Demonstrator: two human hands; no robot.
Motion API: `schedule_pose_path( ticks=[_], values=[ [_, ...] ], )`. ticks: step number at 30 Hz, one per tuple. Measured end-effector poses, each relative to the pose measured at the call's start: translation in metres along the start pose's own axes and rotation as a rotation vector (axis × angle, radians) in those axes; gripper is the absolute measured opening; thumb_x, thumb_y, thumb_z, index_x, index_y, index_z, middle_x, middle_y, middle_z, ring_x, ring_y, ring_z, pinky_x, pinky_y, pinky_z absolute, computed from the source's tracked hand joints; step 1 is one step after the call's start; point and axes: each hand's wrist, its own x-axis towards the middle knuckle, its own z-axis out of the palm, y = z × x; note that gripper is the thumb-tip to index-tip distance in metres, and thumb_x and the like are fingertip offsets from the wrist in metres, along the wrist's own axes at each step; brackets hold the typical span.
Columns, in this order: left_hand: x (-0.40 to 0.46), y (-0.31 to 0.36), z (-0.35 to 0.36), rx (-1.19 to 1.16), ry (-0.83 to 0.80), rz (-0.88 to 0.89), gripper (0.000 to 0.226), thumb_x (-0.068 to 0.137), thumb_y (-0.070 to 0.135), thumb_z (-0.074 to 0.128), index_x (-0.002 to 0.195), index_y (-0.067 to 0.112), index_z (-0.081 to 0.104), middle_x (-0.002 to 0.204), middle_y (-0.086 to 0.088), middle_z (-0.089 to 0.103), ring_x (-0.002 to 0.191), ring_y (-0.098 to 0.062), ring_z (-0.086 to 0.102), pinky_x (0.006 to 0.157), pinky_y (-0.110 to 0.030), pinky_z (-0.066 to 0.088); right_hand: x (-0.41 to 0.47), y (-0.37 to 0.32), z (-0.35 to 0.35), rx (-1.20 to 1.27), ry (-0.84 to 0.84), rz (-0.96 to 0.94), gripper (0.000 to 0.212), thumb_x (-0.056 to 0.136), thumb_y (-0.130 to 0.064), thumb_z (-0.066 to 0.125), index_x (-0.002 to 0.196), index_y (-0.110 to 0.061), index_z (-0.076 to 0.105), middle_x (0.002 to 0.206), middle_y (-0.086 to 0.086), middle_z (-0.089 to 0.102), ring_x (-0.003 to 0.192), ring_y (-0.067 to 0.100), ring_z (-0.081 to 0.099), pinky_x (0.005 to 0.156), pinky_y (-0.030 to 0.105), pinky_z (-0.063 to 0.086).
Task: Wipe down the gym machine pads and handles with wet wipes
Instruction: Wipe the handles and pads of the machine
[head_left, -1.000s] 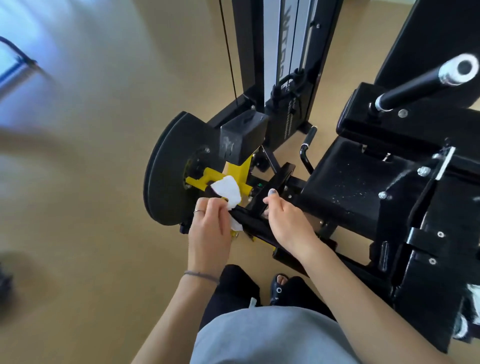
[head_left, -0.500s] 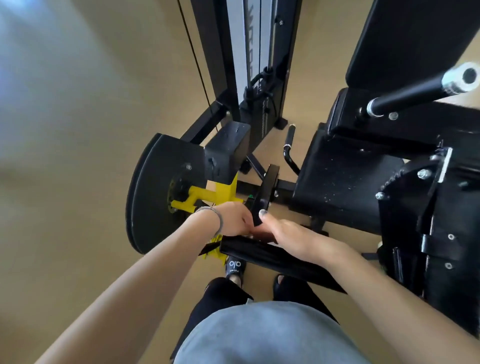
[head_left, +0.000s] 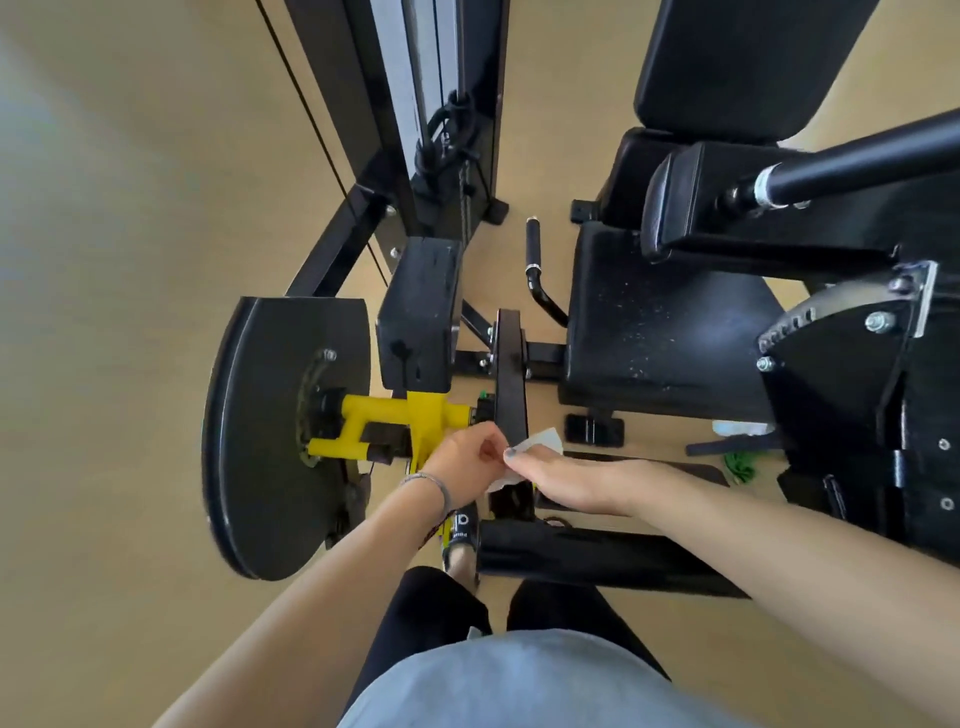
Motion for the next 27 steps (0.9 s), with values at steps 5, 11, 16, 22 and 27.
schedule_pose_path(
  ticks=[5,11,16,22,27],
  values=[
    [0.001,-0.005,-0.03,0.024,-0.056,-0.001,0.028,0.099,0.009,0.046,0.121,0.023,0.056,0.114,0.004,0.063,0.099,-0.014,0.062,0.09,-0.033,0.054,0.019,0.003,0.005,-0.169,0.069,0.062,0.06,0.095,-0.068,0.032,0.138,-0.026,0.033,0.099,0.008,0.06,0.085,0.025,0.057,0.08,0.042,0.045],
    [-0.021,0.017,-0.075,0.461,0.473,0.727,0.015,0.101,0.015,0.05,0.11,0.014,0.062,0.099,0.001,0.06,0.075,-0.014,0.056,0.064,-0.03,0.052,0.03,0.0,0.002,-0.558,0.02,-0.065,0.057,0.111,-0.046,0.014,0.161,-0.019,0.019,0.17,0.005,-0.003,0.156,0.03,-0.003,0.124,0.045,0.006],
    [0.015,0.037,-0.097,0.711,0.846,0.708,0.023,0.096,0.017,0.055,0.117,0.013,0.065,0.123,-0.008,0.061,0.115,-0.029,0.053,0.106,-0.041,0.037,0.056,0.0,-0.017,-0.507,0.067,-0.02,0.058,0.111,-0.042,0.012,0.163,-0.016,0.006,0.17,0.005,-0.01,0.156,0.024,-0.012,0.124,0.04,0.0],
    [0.052,0.033,-0.088,0.722,0.949,0.685,0.027,0.098,0.018,0.05,0.111,0.017,0.074,0.12,0.001,0.07,0.11,-0.019,0.066,0.109,-0.037,0.042,0.132,-0.003,-0.04,-0.488,0.164,-0.044,0.054,0.112,-0.029,0.02,0.16,-0.005,0.019,0.169,0.018,-0.003,0.155,0.035,-0.007,0.124,0.046,0.002],
    [0.062,0.029,-0.087,0.687,1.059,0.83,0.026,0.091,0.012,0.056,0.104,0.015,0.079,0.115,0.001,0.074,0.108,-0.017,0.07,0.094,-0.039,0.053,0.195,-0.001,-0.063,-0.5,0.288,-0.079,0.052,0.112,-0.026,0.015,0.157,-0.003,0.026,0.167,0.023,0.003,0.154,0.039,-0.002,0.123,0.047,0.001]
  ],
)
